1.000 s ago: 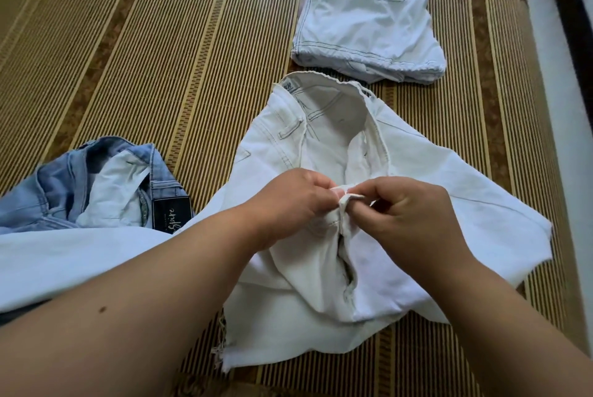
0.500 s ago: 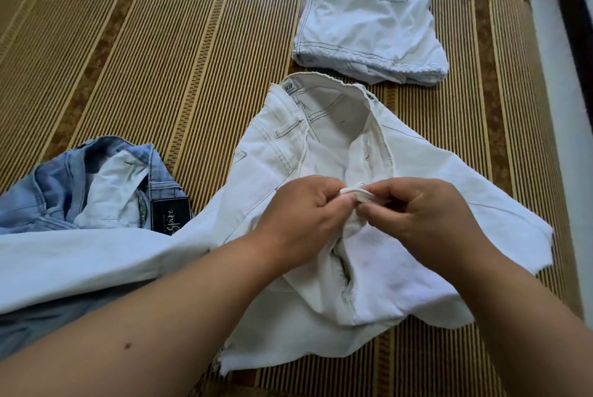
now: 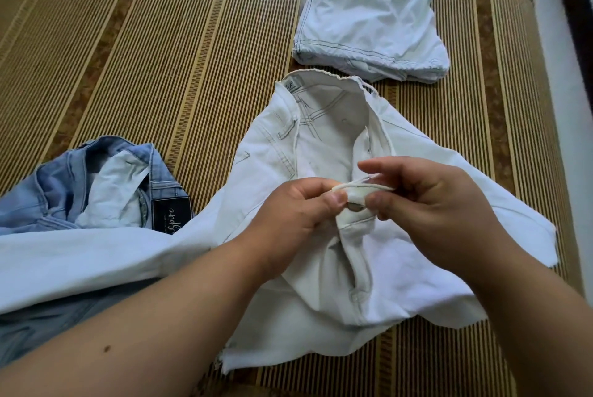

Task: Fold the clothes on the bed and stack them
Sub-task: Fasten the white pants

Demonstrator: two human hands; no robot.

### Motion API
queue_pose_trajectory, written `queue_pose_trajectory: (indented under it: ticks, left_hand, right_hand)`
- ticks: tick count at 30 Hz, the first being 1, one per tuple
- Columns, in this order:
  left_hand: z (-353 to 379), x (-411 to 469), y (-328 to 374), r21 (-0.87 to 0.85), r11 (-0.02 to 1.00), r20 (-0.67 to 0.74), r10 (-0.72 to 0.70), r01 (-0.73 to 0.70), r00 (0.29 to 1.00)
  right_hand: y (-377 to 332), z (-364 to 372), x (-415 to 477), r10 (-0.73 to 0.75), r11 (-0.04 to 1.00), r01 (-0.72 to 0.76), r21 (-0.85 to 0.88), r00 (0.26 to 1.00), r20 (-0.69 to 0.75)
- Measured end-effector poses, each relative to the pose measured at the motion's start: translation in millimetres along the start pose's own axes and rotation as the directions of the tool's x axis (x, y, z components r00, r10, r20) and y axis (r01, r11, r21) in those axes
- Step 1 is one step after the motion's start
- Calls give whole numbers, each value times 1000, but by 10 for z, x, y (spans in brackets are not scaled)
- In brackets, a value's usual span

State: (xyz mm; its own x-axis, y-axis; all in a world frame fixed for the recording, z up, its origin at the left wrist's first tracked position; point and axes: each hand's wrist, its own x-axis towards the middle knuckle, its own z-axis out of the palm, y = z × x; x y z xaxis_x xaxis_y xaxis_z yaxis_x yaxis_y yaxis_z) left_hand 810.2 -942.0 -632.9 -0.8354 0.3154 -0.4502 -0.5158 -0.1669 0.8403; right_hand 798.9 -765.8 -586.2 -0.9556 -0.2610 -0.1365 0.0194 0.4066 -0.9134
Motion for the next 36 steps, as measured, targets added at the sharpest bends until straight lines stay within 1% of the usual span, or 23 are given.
queue_pose_trajectory:
  ticks: [2,5,8,10,12,15,16,18,20,21,22,23,25,26,27,28,29,30,31,32,33,34,36]
  left_hand:
    - [-18,1,1,-43,999,36,-11,13,999]
    - [-53,4,39,-29,999,105,-21,24,994]
    - [-81,8,89,-24,998,168,-53,58,984]
    - [-105,4,116,-17,996,193,-88,93,977]
    - [-108,-16,141,79,992,205,-109,95,973]
    - [-82,-54,115,370,929,158,-64,1,985]
    - [-76,-71,109,462,886,149,-28,-44,988]
    - [-65,-113,149,618,775,186,20,-132,982]
    - [-87,-111,221,792,590,209,-19,-157,978]
    - [-119,-77,250,870,477,167,-49,-124,985]
    - [-147,-17,287,928,371,76,-66,-46,995]
    - [-176,58,319,957,286,-39,-74,58,997]
    - [-226,258,375,967,114,-219,-99,229,971]
    - [-248,359,393,965,-4,-261,-131,263,956]
    - [-284,450,408,954,-112,-294,-151,280,944]
    - [-335,512,424,931,-187,-340,-132,313,931]
    - [-395,568,435,904,-227,-386,-67,362,920]
    - [-468,622,433,877,-242,-419,33,414,907]
    - [-543,671,420,863,-246,-424,118,440,898]
    - [-600,715,405,866,-212,-427,153,452,891]
    - [-647,751,389,878,-122,-446,140,462,884]
    - [-675,771,388,875,26,-484,93,484,870]
    - [-726,771,416,808,337,-523,31,484,852]
  right_hand:
    - [7,-11,35,-7,1000,6,26,999,35]
    - [55,-11,46,7,997,-12,72,997,75]
    - [109,58,3,8,991,-9,135,1000,11]
    - [150,127,-53,13,995,-7,103,998,-55]
    - [174,173,-119,8,1000,-9,-10,998,-55]
    - [141,129,-188,88,984,-74,-163,993,80]
    - [141,91,-188,108,966,-79,-245,988,110]
    - [148,-4,-147,173,905,-119,-409,980,96]
    - [218,-99,-62,285,802,-238,-547,958,0]
    - [255,-111,-5,361,722,-310,-618,931,-45]
    - [303,-109,59,449,625,-372,-686,890,-73]
    - [343,-80,123,531,537,-412,-736,843,-85]
    - [402,-3,231,634,415,-440,-796,767,-93]
    - [423,25,272,639,370,-458,-809,757,-136]
    - [433,32,303,608,337,-491,-803,765,-212]
    - [454,26,316,529,309,-518,-797,790,-309]
    - [500,12,321,421,285,-511,-811,827,-373]
    - [556,-2,326,323,276,-475,-836,865,-385]
    - [612,-12,326,272,312,-435,-845,893,-359]
    - [668,-32,332,273,383,-396,-835,912,-307]
    - [701,-54,344,305,462,-362,-810,922,-238]
    - [731,-69,362,355,508,-335,-794,921,-161]
    - [773,-52,418,398,518,-290,-805,914,-73]
